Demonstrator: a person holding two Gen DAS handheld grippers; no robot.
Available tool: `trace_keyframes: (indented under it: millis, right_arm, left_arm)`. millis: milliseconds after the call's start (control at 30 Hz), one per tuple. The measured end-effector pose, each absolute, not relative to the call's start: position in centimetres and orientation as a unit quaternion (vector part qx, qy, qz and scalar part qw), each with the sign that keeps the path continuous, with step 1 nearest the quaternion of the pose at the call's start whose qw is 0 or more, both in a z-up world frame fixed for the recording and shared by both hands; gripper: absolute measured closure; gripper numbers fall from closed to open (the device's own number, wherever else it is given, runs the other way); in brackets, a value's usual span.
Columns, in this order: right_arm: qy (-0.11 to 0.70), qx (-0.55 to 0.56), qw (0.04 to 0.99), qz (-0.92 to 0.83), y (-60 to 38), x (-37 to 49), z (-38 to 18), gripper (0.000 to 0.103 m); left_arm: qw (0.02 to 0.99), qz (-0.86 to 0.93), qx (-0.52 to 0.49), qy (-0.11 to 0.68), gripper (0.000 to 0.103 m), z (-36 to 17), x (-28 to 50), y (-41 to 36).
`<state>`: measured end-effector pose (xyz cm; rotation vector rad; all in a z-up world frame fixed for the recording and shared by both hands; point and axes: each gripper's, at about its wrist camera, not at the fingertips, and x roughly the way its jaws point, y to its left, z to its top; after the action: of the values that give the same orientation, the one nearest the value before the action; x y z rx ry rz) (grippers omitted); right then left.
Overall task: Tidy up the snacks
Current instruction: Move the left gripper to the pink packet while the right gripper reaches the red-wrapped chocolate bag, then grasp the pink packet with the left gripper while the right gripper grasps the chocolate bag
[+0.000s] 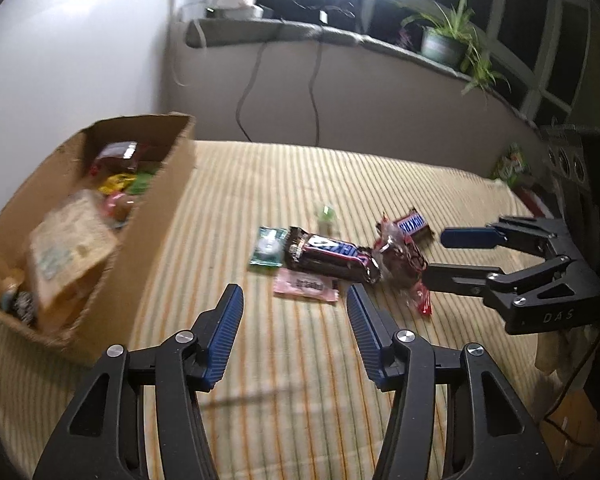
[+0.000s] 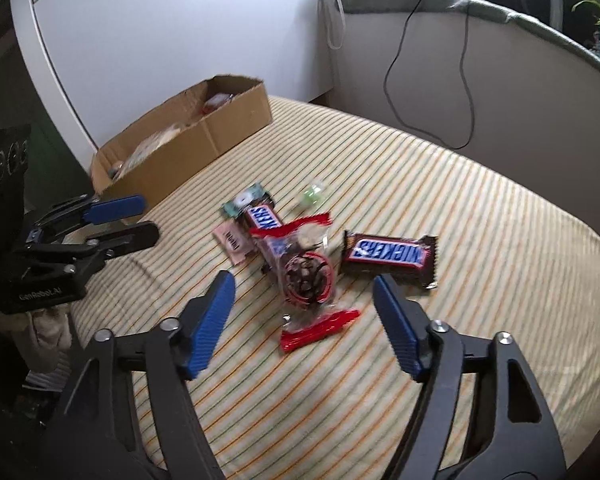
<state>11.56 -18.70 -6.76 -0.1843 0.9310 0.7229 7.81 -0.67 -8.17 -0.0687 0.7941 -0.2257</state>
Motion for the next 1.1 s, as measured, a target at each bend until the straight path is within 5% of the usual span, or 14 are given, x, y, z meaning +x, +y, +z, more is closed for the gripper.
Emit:
trace_keyframes:
  millis: [600, 867, 933, 1100]
  right_arm:
    - [0.473, -0.09, 0.807, 0.342, -17.4, 14.5, -10.1, 0.042]
    - [0.479, -0.098, 0.803, 0.342, -16.8, 14.7, -10.5, 0.06]
    - [0.48, -0.101, 0.802, 0.341, -16.5, 14.7, -10.6, 0.064]
    - [0.476, -0.109, 0.803, 0.34, -16.4, 14.2, -10.3, 0.066]
  left_arm:
    - [0.892, -0.123, 0.052, 0.431, 0.05, -11.8, 11.9, -3.4]
    - [0.895, -0.125, 0.061, 0.423, 0.069, -11.7, 11.7, -3.8]
    - [0.896, -0.127, 0.064, 0.421, 0.084, -11.6, 11.6, -4.0]
    - [0.896, -0.13, 0.044, 0.421, 0.097, -11.7, 11.8, -3.5]
